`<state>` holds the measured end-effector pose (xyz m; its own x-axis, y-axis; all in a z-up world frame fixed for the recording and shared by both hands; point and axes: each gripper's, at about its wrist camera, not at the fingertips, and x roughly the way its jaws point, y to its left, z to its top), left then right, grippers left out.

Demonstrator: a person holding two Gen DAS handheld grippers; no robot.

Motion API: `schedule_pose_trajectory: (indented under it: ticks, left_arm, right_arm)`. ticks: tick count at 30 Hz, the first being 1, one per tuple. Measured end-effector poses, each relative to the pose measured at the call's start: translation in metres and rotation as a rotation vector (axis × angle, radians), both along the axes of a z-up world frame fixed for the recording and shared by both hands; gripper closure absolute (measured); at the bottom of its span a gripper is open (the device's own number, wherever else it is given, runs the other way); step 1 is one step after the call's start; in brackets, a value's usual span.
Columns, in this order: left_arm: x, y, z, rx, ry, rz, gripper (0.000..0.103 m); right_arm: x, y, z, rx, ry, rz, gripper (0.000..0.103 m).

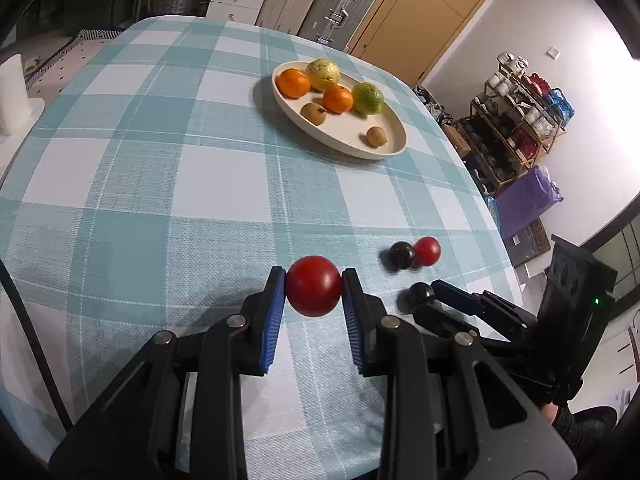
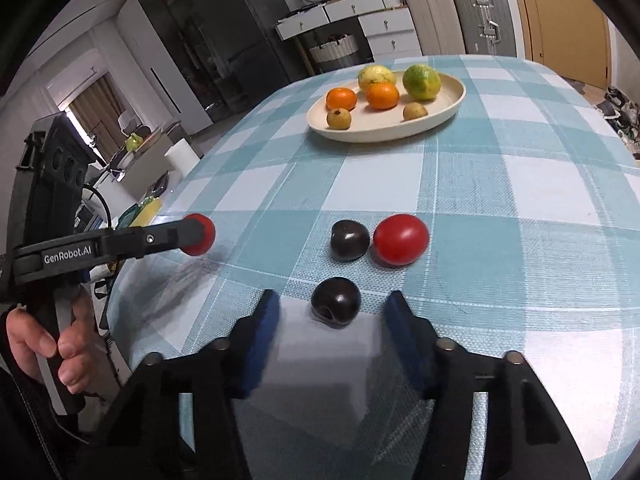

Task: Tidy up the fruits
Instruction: 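Grasp a dark plum with the right tool while the left tool holds the tomato, then carry the tomato and plum with both tools over the cream plate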

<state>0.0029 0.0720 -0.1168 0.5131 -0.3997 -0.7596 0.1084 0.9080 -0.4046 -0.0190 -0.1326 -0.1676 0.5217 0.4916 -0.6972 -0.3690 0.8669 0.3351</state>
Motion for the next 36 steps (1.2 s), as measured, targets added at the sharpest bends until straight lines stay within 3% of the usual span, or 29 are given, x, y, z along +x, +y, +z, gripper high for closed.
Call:
schedule_pose_trajectory:
  ticks: [3,4,11,17,28,36]
  left_arm:
    - [0.003,0.003,-0.001,0.0,0.003,0.004,0.078]
    - [0.004,0.003,-0.001,0.0,0.005,0.005,0.078]
    - [0.016,0.0,0.002,0.011,0.0,-0.002,0.078]
    - [0.037,-0.011,0.009,0.015,-0.011,-0.021,0.078]
    - [0.09,-0.03,0.024,-0.002,-0.027,-0.053,0.078]
    - [0.134,-0.049,0.034,0.006,-0.044,-0.078,0.078]
  right_arm:
    - [0.001,0.005,-0.001,-0.024,-0.009,0.008,0.073]
    - [0.001,0.007,-0.002,-0.039,-0.016,0.01,0.076]
    - [-0.006,0.011,0.009,-0.067,-0.094,0.047,0.077]
    - [0.002,0.001,0.03,-0.013,-0.131,0.034,0.077]
    - [0.048,-0.021,0.059,0.077,-0.158,0.001,0.077]
    - [0.091,-0.027,0.068,0.066,-0.17,0.0,0.077]
